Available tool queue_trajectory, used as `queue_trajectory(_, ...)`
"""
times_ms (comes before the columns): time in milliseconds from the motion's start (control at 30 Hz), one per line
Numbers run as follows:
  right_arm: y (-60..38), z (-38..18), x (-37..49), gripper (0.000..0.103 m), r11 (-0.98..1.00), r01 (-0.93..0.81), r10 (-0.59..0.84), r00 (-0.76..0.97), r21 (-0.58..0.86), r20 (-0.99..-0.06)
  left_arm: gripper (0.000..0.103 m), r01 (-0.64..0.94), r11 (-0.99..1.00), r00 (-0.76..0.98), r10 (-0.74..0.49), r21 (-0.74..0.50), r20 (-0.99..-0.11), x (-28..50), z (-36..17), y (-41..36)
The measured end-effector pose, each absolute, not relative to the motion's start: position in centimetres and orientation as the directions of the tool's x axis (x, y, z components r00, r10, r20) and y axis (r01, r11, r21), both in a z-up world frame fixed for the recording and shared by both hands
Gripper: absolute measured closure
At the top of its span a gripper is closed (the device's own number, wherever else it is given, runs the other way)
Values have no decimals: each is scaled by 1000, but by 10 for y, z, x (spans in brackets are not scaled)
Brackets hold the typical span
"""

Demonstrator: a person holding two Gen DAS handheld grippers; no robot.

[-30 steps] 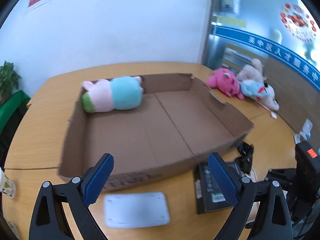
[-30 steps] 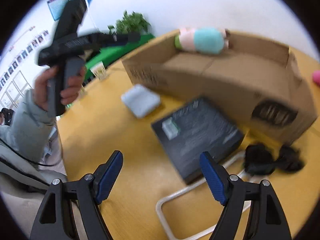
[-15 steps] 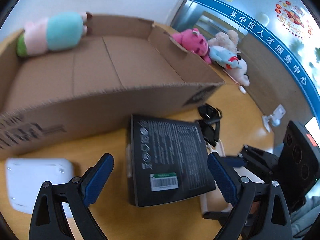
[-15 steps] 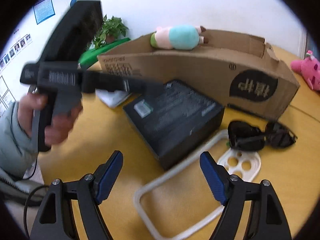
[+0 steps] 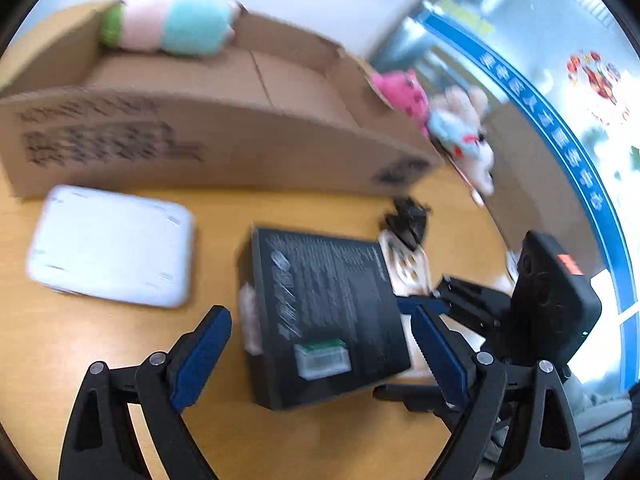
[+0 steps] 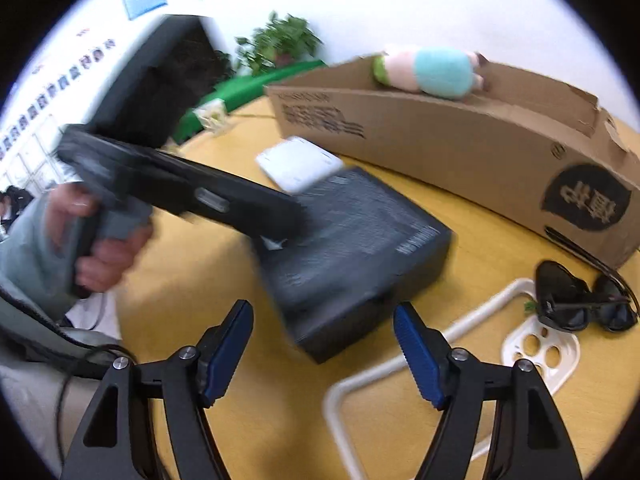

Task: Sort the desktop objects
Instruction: 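Move both grippers to the black product box and grasp it, then lift the black product box with both grippers and lower it into the cardboard box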

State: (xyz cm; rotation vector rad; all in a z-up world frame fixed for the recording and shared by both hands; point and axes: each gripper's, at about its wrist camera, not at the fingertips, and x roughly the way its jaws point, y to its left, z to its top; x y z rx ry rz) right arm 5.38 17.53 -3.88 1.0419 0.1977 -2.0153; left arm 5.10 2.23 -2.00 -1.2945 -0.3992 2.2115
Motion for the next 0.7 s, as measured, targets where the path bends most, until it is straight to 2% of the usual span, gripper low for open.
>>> queue_trajectory(133, 167, -39, 42, 29, -652, 730, -585, -315, 202, -747, 12, -293, -796, -349, 605, -530, -716, 36, -30, 23)
queue_trajectory(167, 163, -40, 42, 28, -649, 739, -576, -320, 183, -752, 19, -294, -789, -321, 613, -540, -722, 32, -35, 27)
queue_trajectory(233, 155, -44, 41, 29, -653, 742, -551, -325, 154, -769, 24, -287, -820, -303, 568, -496, -765, 32, -42, 36)
queue_trajectory(400, 162, -47, 46, 30, -668, 727, -556, -345, 160, -756, 25, -273, -832, -330, 552, -482, -766, 40, -37, 39)
queue_trajectory(533, 167, -29, 50, 30, -671, 726, -584, -391, 152, -711, 25, -292, -839, -399, 543, -459, -739, 46, -9, 42)
queue_trajectory(700, 173, 20, 47, 30, -674, 736, -604, -494, 70, -626, 26, -350, -848, -527, 530, -399, -664, 43, 57, 44)
